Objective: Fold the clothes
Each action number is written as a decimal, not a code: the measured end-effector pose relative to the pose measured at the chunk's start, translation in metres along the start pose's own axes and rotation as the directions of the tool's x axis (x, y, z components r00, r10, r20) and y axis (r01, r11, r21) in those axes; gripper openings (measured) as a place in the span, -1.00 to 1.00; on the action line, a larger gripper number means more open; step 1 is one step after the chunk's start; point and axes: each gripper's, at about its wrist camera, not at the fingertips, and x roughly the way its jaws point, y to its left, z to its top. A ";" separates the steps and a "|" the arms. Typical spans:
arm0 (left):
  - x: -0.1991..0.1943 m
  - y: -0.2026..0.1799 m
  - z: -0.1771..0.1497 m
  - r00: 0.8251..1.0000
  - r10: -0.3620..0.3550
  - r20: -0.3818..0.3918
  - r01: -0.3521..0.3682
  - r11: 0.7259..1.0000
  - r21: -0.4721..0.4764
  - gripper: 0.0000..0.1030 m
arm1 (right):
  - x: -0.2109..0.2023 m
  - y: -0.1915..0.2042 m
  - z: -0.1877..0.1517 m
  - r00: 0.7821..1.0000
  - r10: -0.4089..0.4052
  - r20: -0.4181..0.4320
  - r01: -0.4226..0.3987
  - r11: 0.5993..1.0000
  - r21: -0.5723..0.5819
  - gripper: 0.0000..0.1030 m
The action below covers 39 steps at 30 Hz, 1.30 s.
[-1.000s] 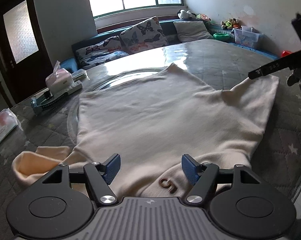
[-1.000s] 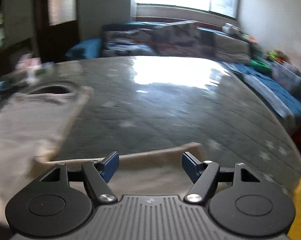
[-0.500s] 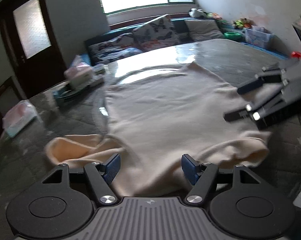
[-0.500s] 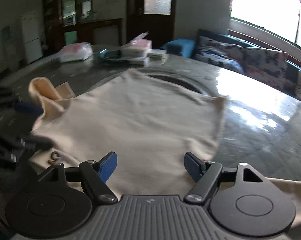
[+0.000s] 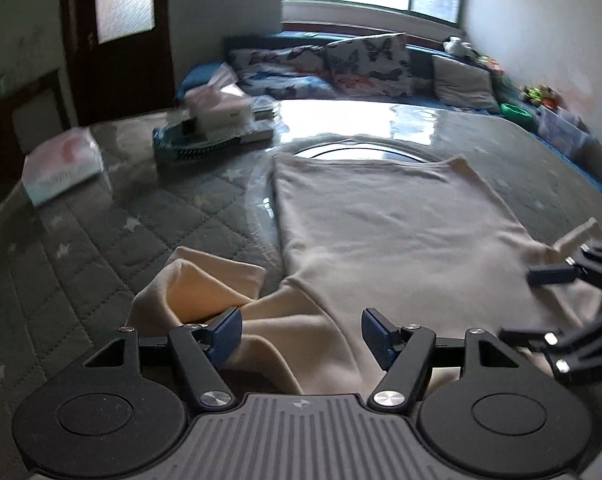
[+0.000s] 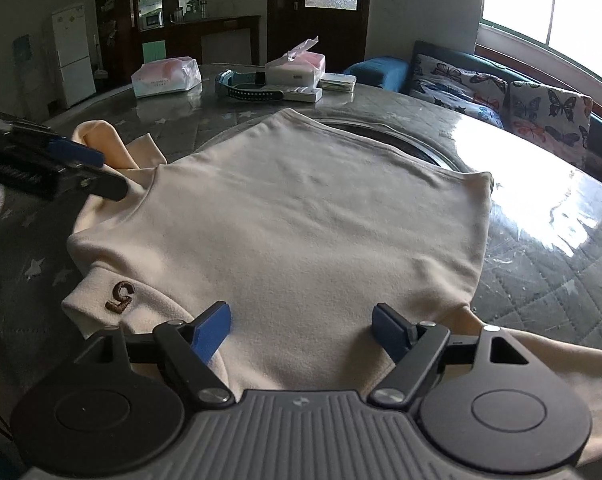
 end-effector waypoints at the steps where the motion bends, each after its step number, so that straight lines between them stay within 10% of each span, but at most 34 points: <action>1: 0.003 0.004 0.002 1.000 0.004 -0.009 -0.004 1.000 -0.024 0.32 | 0.000 -0.001 0.000 1.000 0.001 -0.001 -0.001 1.000 0.002 0.57; 9: 0.009 0.046 0.001 0.989 0.150 -0.001 -0.148 0.972 -0.184 0.08 | 0.003 -0.003 -0.001 1.000 -0.002 0.003 0.002 1.000 0.014 0.63; 16: -0.001 0.061 -0.011 0.940 0.331 0.078 -0.308 0.926 -0.220 0.08 | 0.003 -0.004 -0.002 1.000 -0.001 0.004 0.001 1.000 0.015 0.64; 24: -0.005 0.100 -0.026 0.913 0.407 0.026 -0.388 0.886 -0.255 0.24 | 0.004 -0.004 -0.001 1.000 -0.003 0.004 0.003 1.000 0.014 0.65; 28: -0.009 0.114 -0.033 0.868 0.496 -0.027 -0.485 0.832 -0.269 0.24 | 0.004 -0.004 -0.001 1.000 -0.004 0.003 0.004 1.000 0.015 0.65; 37: -0.026 0.130 -0.037 0.909 0.417 -0.010 -0.399 0.863 -0.309 0.19 | 0.004 -0.003 -0.001 1.000 -0.006 0.002 0.006 1.000 0.014 0.66; 39: -0.022 0.130 -0.032 0.914 0.406 -0.006 -0.389 0.872 -0.298 -0.07 | 0.004 -0.003 -0.001 1.000 -0.007 0.002 0.007 1.000 0.015 0.66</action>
